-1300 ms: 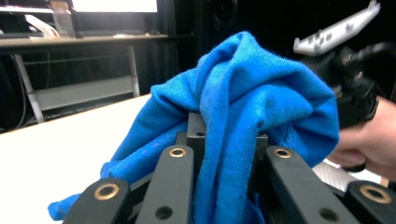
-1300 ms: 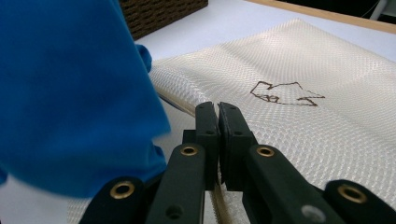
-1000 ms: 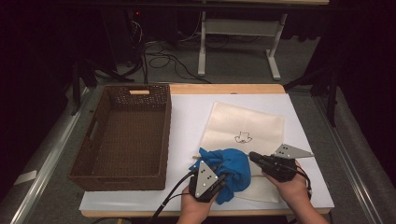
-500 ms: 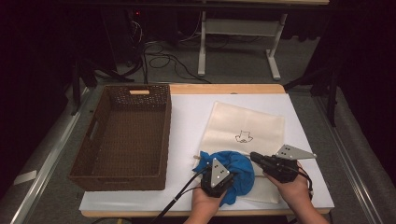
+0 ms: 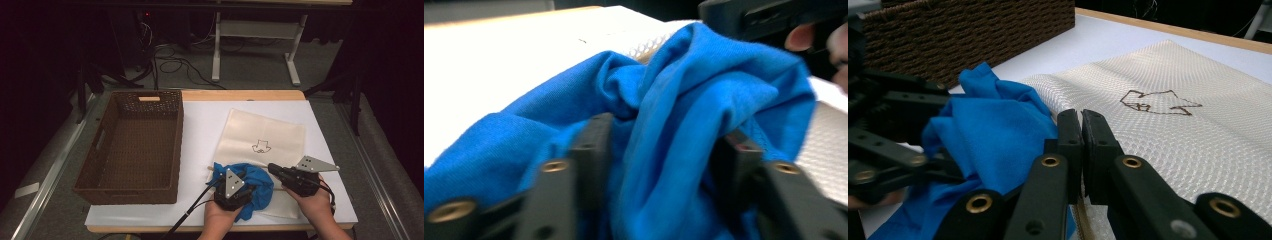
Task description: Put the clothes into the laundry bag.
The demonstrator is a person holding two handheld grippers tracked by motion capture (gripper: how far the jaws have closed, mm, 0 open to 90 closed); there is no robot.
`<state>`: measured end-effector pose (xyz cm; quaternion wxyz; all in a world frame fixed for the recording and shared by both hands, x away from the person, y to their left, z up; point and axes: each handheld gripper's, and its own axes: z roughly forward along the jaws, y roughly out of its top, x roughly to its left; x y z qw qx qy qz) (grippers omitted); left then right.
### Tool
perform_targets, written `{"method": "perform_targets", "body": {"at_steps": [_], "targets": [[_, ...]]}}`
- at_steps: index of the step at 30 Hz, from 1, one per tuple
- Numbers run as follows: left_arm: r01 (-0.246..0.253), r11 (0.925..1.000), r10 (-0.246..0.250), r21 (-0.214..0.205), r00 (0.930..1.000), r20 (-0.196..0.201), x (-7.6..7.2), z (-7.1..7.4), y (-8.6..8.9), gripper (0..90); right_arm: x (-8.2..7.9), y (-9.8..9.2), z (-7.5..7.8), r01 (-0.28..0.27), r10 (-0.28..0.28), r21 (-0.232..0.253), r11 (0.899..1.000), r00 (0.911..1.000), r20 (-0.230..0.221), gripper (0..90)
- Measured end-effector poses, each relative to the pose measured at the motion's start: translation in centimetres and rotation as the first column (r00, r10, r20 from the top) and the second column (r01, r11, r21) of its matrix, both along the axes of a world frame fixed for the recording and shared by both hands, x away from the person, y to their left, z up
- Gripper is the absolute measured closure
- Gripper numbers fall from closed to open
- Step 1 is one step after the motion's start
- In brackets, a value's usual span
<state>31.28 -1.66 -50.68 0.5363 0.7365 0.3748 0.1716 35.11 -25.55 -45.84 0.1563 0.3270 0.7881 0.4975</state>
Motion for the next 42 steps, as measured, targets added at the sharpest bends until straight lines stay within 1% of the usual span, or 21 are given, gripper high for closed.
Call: {"method": "perform_targets", "body": {"at_steps": [1,2,3,5,7,8,9,10,12,14,15,17,19,23,27,30,33,35,38,42], "targets": [[0.0,0.9999,0.0,0.011,1.0,0.001,-0.4,0.2,0.2,41.7,0.0,0.0,0.0,-0.001,0.001,-0.001,1.0,1.0,0.001,88.6],[-0.002,0.9997,0.002,0.025,0.9999,0.016,-0.7,0.4,0.3,38.4,0.0,0.0,0.0,-0.002,0.002,0.0,1.0,1.0,0.002,88.6],[-0.005,0.9994,0.003,0.035,0.9995,0.031,-1.0,0.5,0.4,36.7,0.0,0.0,0.0,-0.002,0.002,0.0,1.0,1.0,0.002,88.6],[0.0,0.9989,-0.002,0.047,0.999,0.045,-1.5,0.8,0.6,33.5,0.0,0.0,0.0,0.0,0.0,0.002,1.0,1.0,0.002,88.6],[0.001,0.9993,-0.003,0.039,0.998,0.063,-1.9,1.1,0.8,33.4,-0.1,0.1,0.0,0.0,0.0,0.0,1.0,1.0,0.002,88.5],[0.005,0.9995,-0.008,0.03,0.9973,0.073,-2.0,1.2,0.8,34.7,0.0,0.0,0.0,-0.003,0.003,-0.007,1.0,1.0,0.007,88.6],[0.014,0.9996,-0.016,0.025,0.9961,0.087,-2.2,1.3,0.9,41.0,0.0,0.0,0.0,-0.002,0.003,-0.007,1.0,1.0,0.008,88.6],[0.013,0.9996,-0.015,0.025,0.9947,0.102,-2.3,1.3,0.8,50.5,-0.1,0.1,0.0,0.001,-0.001,-0.005,1.0,1.0,0.006,88.6],[0.009,0.9995,-0.012,0.03,0.994,0.109,-2.3,1.2,0.5,68.5,-0.1,0.1,0.0,0.001,-0.001,-0.004,1.0,1.0,0.004,88.6],[-0.003,0.9995,-0.001,0.032,0.9935,0.114,-2.1,1.0,0.2,76.0,-0.1,0.1,0.0,0.001,-0.001,-0.004,1.0,1.0,0.006,88.6],[0.0,0.9997,-0.003,0.025,0.994,0.11,-1.8,0.9,-0.1,77.9,-0.1,0.1,0.0,0.001,-0.001,-0.004,1.0,1.0,0.006,88.6],[-0.005,0.9995,0.002,0.032,0.9948,0.102,-1.3,0.6,-0.6,79.4,-0.1,0.1,0.0,0.001,-0.001,-0.002,1.0,1.0,0.006,88.6],[-0.015,0.9992,0.011,0.038,0.9958,0.091,-0.8,0.3,-1.1,79.6,-0.1,0.1,0.0,-0.003,0.003,-0.003,1.0,1.0,0.008,88.6],[-0.05,0.9979,0.048,0.042,0.9976,0.05,0.4,-0.1,-1.9,79.4,-0.2,0.2,0.0,-0.006,0.006,0.002,1.0,1.0,0.007,88.6],[-0.063,0.9972,0.061,0.041,0.9975,0.036,1.0,-0.3,-2.0,77.8,-0.2,0.2,0.0,-0.007,0.007,0.002,1.0,1.0,0.006,88.6],[-0.065,0.9969,0.062,0.045,0.9969,0.049,0.9,-0.2,-1.9,76.6,-0.2,0.2,0.0,-0.007,0.007,0.003,1.0,0.9999,0.008,88.6],[-0.063,0.9974,0.061,0.034,0.9964,0.059,0.5,0.0,-1.8,74.1,-0.3,0.2,0.1,-0.002,0.002,0.005,1.0,1.0,0.008,88.6],[-0.058,0.9979,0.056,0.029,0.9963,0.066,0.3,0.2,-1.7,70.7,-0.3,0.2,0.1,-0.007,0.007,0.002,1.0,0.9999,0.014,88.6],[-0.059,0.998,0.057,0.022,0.9947,0.086,-0.2,0.7,-1.2,60.5,-0.3,0.2,0.2,-0.01,0.01,0.003,1.0,0.9998,0.017,88.6],[-0.066,0.9977,0.065,0.013,0.9925,0.104,-0.9,1.4,0.3,53.8,-0.2,0.1,0.1,-0.005,0.005,0.003,1.0,1.0,0.008,88.6]]}}
